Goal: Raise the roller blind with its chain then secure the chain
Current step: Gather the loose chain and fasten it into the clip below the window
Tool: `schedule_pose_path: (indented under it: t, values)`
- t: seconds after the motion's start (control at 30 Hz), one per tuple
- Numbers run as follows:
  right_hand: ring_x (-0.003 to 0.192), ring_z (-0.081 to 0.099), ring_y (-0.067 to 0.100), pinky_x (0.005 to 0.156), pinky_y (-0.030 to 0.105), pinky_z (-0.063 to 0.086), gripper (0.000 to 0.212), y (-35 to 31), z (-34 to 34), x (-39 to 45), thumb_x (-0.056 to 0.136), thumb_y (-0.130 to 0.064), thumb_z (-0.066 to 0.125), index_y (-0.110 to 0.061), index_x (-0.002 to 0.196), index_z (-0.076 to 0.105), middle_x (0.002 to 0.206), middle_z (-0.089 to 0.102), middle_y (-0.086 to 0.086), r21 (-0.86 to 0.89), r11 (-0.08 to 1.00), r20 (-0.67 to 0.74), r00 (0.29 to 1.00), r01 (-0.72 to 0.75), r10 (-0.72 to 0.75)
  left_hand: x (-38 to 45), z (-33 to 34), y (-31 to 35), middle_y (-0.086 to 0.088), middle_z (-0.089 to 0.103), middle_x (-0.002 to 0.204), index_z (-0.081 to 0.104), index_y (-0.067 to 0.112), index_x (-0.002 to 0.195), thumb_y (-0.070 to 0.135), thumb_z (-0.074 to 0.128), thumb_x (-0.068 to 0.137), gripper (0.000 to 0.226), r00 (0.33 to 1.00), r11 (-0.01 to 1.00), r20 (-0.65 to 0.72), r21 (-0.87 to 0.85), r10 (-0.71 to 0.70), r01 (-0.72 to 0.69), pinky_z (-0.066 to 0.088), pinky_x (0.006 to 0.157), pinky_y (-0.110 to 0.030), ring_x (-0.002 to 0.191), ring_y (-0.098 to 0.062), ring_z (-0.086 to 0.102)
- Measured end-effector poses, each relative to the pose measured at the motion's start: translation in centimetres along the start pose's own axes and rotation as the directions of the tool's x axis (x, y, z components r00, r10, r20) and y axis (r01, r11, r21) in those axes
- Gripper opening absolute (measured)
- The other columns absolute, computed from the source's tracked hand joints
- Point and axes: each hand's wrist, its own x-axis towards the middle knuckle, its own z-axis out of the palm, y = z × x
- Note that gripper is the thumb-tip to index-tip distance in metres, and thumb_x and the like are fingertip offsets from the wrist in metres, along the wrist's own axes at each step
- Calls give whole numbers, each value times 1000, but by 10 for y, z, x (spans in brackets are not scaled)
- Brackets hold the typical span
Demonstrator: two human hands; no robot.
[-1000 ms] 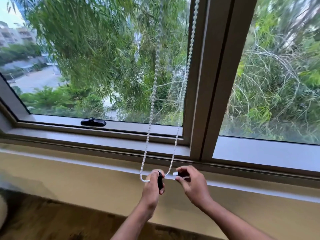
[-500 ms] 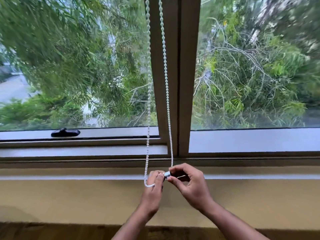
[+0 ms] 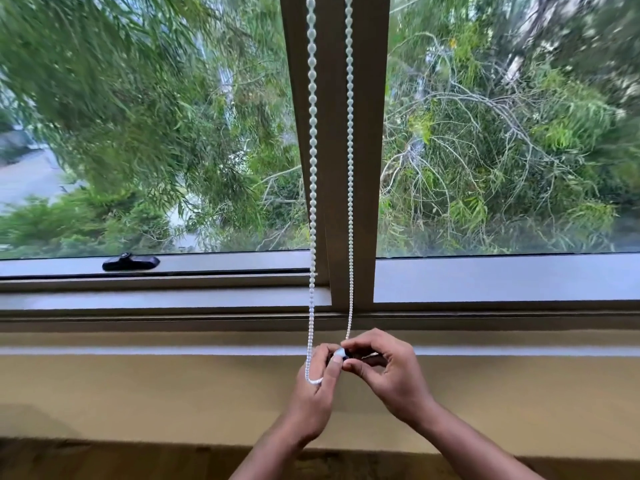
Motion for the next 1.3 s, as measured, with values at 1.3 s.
schedule_pose_path:
  t: [1.3]
  values:
    - [93,68,12,80,35,59,29,-25,-15,9,89,-7,77,-19,116,77,103,68,-4,-240,953,170,975,183,-144,-3,-4,6,13,59,114,48,49,121,35,43,99,26,991,960,49,247,121,-129,40,90,-13,112,-9,56]
